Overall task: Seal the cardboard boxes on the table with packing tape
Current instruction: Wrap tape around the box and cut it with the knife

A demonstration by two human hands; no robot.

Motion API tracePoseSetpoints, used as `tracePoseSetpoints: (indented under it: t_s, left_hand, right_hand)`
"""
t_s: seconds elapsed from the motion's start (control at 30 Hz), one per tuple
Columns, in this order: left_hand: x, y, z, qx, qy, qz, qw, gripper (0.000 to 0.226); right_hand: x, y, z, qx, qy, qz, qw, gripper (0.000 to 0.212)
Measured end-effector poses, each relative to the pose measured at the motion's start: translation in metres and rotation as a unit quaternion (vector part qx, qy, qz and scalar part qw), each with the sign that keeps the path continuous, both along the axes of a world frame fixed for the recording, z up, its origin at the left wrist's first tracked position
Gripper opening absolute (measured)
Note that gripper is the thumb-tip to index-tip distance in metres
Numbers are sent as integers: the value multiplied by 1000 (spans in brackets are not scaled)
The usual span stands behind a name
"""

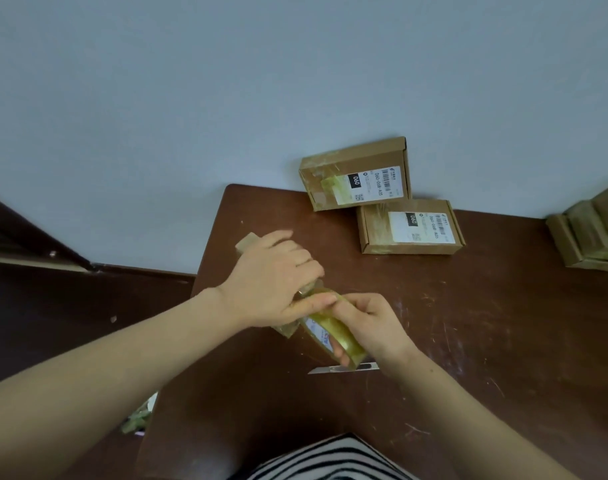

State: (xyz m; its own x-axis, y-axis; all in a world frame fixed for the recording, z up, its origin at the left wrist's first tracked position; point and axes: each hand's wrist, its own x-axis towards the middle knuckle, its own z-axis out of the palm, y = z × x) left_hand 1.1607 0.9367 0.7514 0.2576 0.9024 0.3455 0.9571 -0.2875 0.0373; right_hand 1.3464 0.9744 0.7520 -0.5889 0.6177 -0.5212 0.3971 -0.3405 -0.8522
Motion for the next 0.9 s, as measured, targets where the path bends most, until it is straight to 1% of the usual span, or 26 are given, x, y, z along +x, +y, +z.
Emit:
tracePoseSetpoints:
  t_s: [0.07,0.1,0.13,0.17,0.2,0.23,0.27,0.3,0.33,0.4,0.43,0.47,0.53,0.57,0.6,0.67,0.7,0.77,0.8,0.83,0.9]
  left_hand:
    - [4,0,0,-1,-27,6,1000,51]
    - [1,2,0,10,-44,16,999,48]
    - [-3,4,3,14,-78,38,996,48]
    - [-10,6,5,10,-139,66,988,49]
    - [-19,9,6,-11,-237,91,967,49]
    - [-26,10,4,-43,-370,112,921,49]
    - [-32,10,-1,-66,-500,138,853,48]
    - [-35,9,-10,-77,-585,168,790,46]
    - [-38,7,-20,-78,-624,200,751,46]
    - [-39,2,-41,-81,-646,253,716,48]
    - [-39,-1,-50,-85,-664,282,687,48]
    - [-40,-4,-57,-96,-690,311,646,48]
    - [-39,-10,-69,-143,-746,348,549,41]
    - [-38,-12,-74,-162,-761,357,517,39]
    - [-36,-14,-80,-169,-757,370,511,37]
    - [-33,-17,-87,-153,-734,408,520,32]
    - [-33,-17,-89,-141,-735,418,515,32]
    - [-31,-15,-91,-122,-753,423,488,33]
    - [-29,-15,-92,-110,-760,427,478,32]
    - [-29,-16,-93,-94,-763,428,475,30]
    - [-29,-18,-97,-64,-764,417,489,28]
  right_hand:
    - [0,0,5,-22,20,22,999,24]
    - [1,1,11,-36,46,32,998,21]
    - [2,4,20,-50,85,44,994,18]
    - [3,9,31,-60,132,58,988,19]
    - [3,16,43,-57,176,72,980,21]
    - [1,25,53,-37,202,89,975,23]
    - [-3,31,61,-6,207,105,973,21]
    - [-10,36,64,24,196,119,973,17]
    - [-18,38,63,47,176,128,975,13]
    - [-38,36,52,65,125,151,978,11]
    - [-48,33,43,63,100,157,980,12]
    - [-57,30,34,51,87,154,983,12]
    - [-72,25,18,15,85,131,988,11]
    - [-78,23,12,3,82,122,989,13]
    - [-82,20,8,-4,76,118,990,17]
    - [-85,15,2,-5,65,122,990,28]
    - [-86,13,1,-7,61,128,990,34]
    - [-86,10,3,-13,49,136,989,46]
    - [-84,8,6,-17,43,136,990,47]
    - [-82,6,9,-22,37,130,991,45]
    - [-66,3,20,-18,19,115,993,34]
